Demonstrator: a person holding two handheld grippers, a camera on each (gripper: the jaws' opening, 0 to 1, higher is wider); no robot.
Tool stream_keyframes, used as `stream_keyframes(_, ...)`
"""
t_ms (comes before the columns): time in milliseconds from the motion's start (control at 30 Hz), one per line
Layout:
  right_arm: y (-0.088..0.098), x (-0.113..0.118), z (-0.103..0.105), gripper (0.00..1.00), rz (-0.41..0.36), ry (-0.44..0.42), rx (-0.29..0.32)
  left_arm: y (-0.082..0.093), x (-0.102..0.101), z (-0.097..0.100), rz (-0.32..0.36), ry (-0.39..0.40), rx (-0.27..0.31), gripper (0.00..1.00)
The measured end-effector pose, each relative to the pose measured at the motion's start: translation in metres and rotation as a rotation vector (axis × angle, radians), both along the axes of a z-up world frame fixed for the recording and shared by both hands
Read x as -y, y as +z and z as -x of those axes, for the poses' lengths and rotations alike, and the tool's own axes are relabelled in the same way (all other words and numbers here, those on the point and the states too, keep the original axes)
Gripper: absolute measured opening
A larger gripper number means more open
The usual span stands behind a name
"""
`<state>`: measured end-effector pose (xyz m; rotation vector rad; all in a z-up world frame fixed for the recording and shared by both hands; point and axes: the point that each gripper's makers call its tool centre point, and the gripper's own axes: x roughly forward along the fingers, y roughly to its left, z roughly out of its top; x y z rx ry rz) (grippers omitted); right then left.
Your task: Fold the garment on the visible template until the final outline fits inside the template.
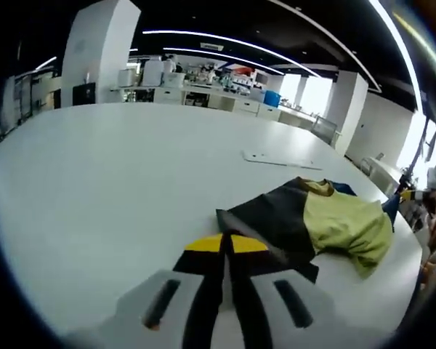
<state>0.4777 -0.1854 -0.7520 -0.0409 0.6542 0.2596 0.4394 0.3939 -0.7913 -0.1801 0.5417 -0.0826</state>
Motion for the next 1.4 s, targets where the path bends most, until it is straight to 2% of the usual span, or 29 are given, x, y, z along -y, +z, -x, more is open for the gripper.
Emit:
stream_keyframes(67,-0.007,0.009,-0.002,0.0,0.016,-0.019,-0.028,-0.006,-0.005,-0.003,-0.02,-0.002,-0.018,0.0)
stream_keyframes(167,-0.013,0.018,-0.006,0.0,0.029,-0.031,-0.049,-0.016,-0.016,-0.003,-0.116,-0.018,-0.049,0.0)
stream_keyframes(200,-0.015,0.023,-0.009,0.0,0.034,-0.034,-0.049,-0.018,-0.018,-0.005,-0.12,-0.018,-0.049,0.0)
stream_keyframes(267,-0.019,0.029,-0.012,0.0,0.041,-0.043,-0.06,-0.02,-0.02,-0.013,-0.069,-0.009,-0.039,0.0)
stream_keyframes(367,-0.026,0.038,-0.017,0.0,0.068,-0.05,-0.076,-0.023,-0.017,-0.012,-0.085,-0.011,-0.051,0.0)
stream_keyframes(500,-0.036,0.053,-0.026,0.0,0.092,-0.069,-0.104,-0.032,-0.024,-0.016,-0.118,-0.03,-0.08,0.0)
stream_keyframes(600,-0.041,0.056,-0.024,0.0,0.132,-0.057,-0.121,-0.034,-0.032,-0.025,-0.098,-0.033,-0.079,0.0)
stream_keyframes(700,-0.048,0.058,-0.026,0.0,0.156,-0.053,-0.148,-0.036,-0.032,-0.024,-0.127,-0.042,-0.094,0.0)
stream_keyframes(767,-0.056,0.064,-0.031,0.0,0.176,-0.069,-0.17,-0.036,-0.032,-0.025,-0.095,-0.017,-0.103,0.0)
stream_keyframes(800,-0.057,0.065,-0.031,0.0,0.185,-0.067,-0.173,-0.035,-0.032,-0.026,-0.082,-0.011,-0.098,0.0)
stream_keyframes(900,-0.059,0.069,-0.036,0.0,0.202,-0.071,-0.172,-0.032,-0.032,-0.025,-0.115,-0.023,-0.103,0.0)
stream_keyframes(1133,-0.061,0.073,-0.039,0.0,0.243,-0.078,-0.183,-0.03,-0.031,-0.024,-0.123,-0.016,-0.112,0.0)
stream_keyframes(1300,-0.061,0.071,-0.039,0.0,0.237,-0.077,-0.186,-0.031,-0.03,-0.021,-0.119,-0.007,-0.122,0.0)
stream_keyframes(1367,-0.062,0.068,-0.038,0.0,0.232,-0.065,-0.188,-0.031,-0.035,-0.018,-0.146,0.004,-0.132,0.03)
stream_keyframes(1400,-0.063,0.066,-0.037,0.0,0.234,-0.054,-0.191,-0.029,-0.037,-0.019,-0.129,0.012,-0.121,0.07)
